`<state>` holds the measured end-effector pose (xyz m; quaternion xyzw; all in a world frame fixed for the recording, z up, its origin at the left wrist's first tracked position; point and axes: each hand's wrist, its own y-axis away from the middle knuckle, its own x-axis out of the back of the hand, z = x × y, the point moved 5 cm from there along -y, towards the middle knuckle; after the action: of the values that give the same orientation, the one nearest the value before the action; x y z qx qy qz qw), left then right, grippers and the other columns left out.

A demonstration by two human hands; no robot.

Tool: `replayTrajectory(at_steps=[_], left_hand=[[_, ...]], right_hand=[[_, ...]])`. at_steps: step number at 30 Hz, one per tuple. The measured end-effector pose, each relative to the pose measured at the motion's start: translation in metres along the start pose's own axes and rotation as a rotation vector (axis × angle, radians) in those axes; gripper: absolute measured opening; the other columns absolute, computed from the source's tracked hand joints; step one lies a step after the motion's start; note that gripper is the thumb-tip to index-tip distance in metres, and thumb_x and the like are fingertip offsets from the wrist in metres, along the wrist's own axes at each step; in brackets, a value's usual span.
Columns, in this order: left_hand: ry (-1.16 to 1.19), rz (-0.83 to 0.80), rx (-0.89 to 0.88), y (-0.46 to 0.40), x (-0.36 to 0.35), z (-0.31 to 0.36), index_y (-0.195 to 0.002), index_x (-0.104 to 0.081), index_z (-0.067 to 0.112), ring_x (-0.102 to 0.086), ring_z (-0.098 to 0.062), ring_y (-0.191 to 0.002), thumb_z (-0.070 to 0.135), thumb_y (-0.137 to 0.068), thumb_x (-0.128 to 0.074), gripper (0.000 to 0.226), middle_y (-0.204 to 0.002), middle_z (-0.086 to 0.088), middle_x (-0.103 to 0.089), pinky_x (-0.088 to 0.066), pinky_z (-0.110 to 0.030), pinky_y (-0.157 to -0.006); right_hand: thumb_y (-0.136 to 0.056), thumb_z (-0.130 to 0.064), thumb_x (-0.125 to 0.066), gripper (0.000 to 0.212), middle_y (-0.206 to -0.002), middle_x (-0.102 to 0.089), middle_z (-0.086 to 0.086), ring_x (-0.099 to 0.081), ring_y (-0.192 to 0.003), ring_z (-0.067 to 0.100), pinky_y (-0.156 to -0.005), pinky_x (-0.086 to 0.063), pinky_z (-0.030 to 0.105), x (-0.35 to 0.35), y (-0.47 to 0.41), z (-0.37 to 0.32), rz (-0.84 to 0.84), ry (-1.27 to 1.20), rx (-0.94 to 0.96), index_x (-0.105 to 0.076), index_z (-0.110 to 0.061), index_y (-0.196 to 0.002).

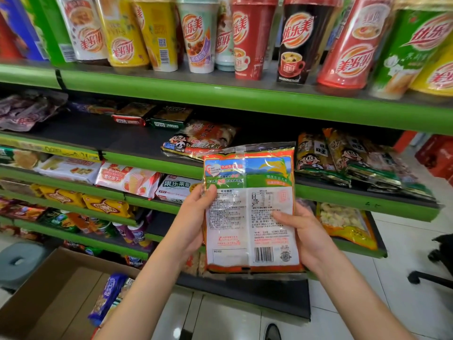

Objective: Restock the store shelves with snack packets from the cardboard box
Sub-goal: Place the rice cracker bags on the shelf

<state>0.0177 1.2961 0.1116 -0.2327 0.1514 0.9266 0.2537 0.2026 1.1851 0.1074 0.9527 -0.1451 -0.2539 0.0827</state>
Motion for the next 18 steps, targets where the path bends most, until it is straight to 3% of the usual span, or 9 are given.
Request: replayTrajectory(at_steps=[5,9,12,14,18], left_hand=[[-0.075,0.010,-0.041,0.001,-0.001,0.005,-0.107,-0.074,0.019,-0.073,-0.026,-0.103,0.034,-0.089,-0.067,0.024,-0.115,-0.013,-0.074,-0.060,-0.033,-0.075],[-0.242,0.085,-0.106,-0.002,0.002,0.023,-0.100,-0.078,0.028,-0.070,-0.017,-0.094,0.046,-0.089,-0.060,0.028,-0.110,-0.007,-0.076,-0.054,-0.042,-0.081],[-0.286,0.110,-0.118,-0.006,0.001,0.042,-0.090,-0.079,0.034,-0.069,-0.004,-0.079,0.051,-0.092,-0.058,0.027,-0.096,0.005,-0.077,-0.051,-0.026,-0.065],[-0.310,0.129,-0.116,-0.012,0.001,0.051,-0.083,-0.079,0.033,-0.069,-0.004,-0.075,0.048,-0.094,-0.059,0.027,-0.090,0.005,-0.077,-0.052,-0.019,-0.057],[-0.297,0.221,-0.119,-0.029,0.009,0.061,-0.085,-0.073,0.019,-0.068,-0.007,-0.071,0.025,-0.097,-0.060,0.019,-0.079,0.003,-0.074,-0.055,-0.025,-0.061]], right_hand=[[-0.073,-0.001,-0.069,0.039,-0.116,-0.073,0.018,-0.072,-0.102,0.036,-0.071,-0.061,0.042,0.002,0.000,0.001,0.001,-0.017,-0.007,-0.075,-0.016,-0.109],[-0.073,0.001,-0.066,0.048,-0.114,-0.073,0.020,-0.073,-0.098,0.036,-0.069,-0.061,0.042,0.004,0.003,0.000,-0.024,-0.014,-0.021,-0.066,-0.008,-0.120],[-0.073,0.002,-0.065,0.049,-0.116,-0.072,0.021,-0.072,-0.099,0.038,-0.071,-0.062,0.044,0.004,0.004,0.002,-0.049,0.014,-0.044,-0.064,-0.007,-0.121],[-0.072,0.002,-0.066,0.051,-0.116,-0.072,0.021,-0.072,-0.100,0.038,-0.071,-0.062,0.045,0.002,0.004,0.003,-0.053,0.017,-0.052,-0.063,-0.007,-0.122],[-0.073,0.002,-0.066,0.052,-0.117,-0.071,0.021,-0.071,-0.102,0.039,-0.073,-0.062,0.046,0.003,0.002,0.006,-0.044,0.028,-0.069,-0.062,-0.007,-0.124]])
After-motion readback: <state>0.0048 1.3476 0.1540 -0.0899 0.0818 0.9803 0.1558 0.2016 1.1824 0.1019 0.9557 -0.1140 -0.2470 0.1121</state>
